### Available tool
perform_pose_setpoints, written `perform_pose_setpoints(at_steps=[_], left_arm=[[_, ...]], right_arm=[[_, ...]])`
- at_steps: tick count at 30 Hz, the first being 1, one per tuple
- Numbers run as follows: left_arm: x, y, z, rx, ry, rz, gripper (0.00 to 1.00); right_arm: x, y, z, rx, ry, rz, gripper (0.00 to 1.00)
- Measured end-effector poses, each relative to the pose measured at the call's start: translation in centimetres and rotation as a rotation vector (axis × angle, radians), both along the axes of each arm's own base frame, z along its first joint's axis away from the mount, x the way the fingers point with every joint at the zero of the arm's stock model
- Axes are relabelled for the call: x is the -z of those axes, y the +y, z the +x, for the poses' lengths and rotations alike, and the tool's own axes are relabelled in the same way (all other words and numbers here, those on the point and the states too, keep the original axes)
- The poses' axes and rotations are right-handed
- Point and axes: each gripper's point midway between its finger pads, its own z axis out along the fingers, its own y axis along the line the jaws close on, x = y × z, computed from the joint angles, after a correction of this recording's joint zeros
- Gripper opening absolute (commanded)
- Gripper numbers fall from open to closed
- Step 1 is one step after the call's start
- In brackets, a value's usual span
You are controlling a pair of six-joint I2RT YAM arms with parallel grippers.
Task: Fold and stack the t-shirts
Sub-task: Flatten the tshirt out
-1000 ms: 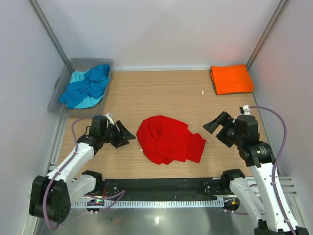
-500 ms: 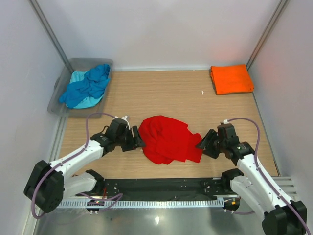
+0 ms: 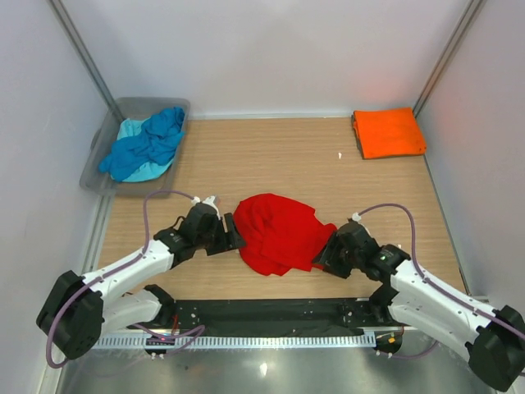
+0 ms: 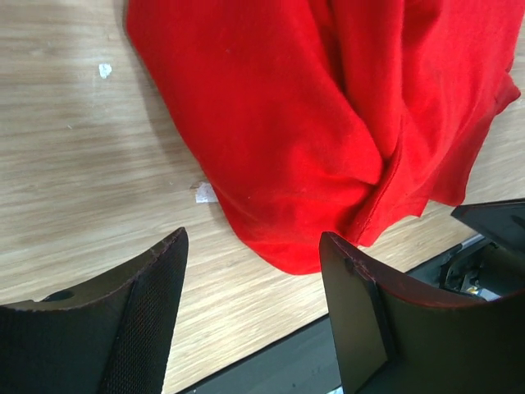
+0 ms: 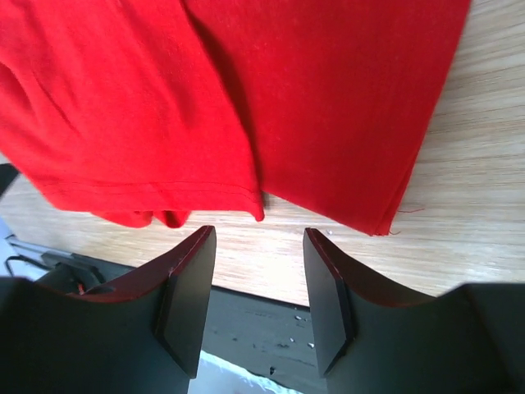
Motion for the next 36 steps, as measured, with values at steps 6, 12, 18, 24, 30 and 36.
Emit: perform_pose_setpoints(at_steps=[6, 12, 18, 24, 30, 36], left_arm=[[-0.4, 0.0, 0.5, -0.001, -0.023, 0.012, 0.66], [0.5, 0.1, 0.3, -0.001, 0.005, 0.034, 0.66], [0.5, 0.1, 0.4, -0.002, 0.004, 0.033, 0.66], [0.3, -0.2, 0.6, -0.005, -0.007, 0.021, 0.66], [0.6, -0.5, 0.8, -0.009, 0.006, 0.011, 0.66], [1.2, -0.8, 0.9, -0.015, -0.001, -0.007, 0.54]], right_arm=[[0.8, 1.6, -0.3, -0.017, -0.005, -0.025, 0.49], [1.6, 1.9, -0.4, 0.018, -0.018, -0.025, 0.49], [2.4, 1.8, -0.3, 0.060, -0.010, -0.027, 0.49], [2.3, 2.3, 0.0, 0.074, -0.029, 0.001, 0.48], [2.6, 2.7, 0.5, 0.079, -0.033, 0.007, 0.35], [2.7, 2.2, 0.8, 0.061, -0.035, -0.065, 0.01]])
